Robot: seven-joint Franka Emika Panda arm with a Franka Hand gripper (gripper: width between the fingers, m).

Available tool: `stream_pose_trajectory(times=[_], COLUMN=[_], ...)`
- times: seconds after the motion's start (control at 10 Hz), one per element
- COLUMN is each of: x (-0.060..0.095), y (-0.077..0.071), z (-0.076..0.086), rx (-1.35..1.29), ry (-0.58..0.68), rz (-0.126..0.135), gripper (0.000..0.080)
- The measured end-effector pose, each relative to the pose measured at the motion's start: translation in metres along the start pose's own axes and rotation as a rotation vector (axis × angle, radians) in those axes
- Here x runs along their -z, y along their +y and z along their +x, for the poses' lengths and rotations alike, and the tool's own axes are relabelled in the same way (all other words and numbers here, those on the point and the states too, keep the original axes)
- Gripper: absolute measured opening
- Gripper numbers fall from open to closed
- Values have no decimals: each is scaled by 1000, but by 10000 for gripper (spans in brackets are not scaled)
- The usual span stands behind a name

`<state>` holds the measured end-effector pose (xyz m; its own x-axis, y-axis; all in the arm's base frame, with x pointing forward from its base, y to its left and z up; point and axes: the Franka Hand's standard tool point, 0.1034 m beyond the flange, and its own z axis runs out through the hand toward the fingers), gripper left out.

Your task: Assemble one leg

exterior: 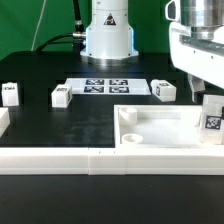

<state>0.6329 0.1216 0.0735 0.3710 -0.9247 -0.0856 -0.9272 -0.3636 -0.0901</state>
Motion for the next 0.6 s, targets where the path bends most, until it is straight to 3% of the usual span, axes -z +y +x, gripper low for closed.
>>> stream_pose_trajectory(times=[0.6], x=[0], y=[0], z=[0], rx=[58], ry=[1], rz=[2], gripper=[648])
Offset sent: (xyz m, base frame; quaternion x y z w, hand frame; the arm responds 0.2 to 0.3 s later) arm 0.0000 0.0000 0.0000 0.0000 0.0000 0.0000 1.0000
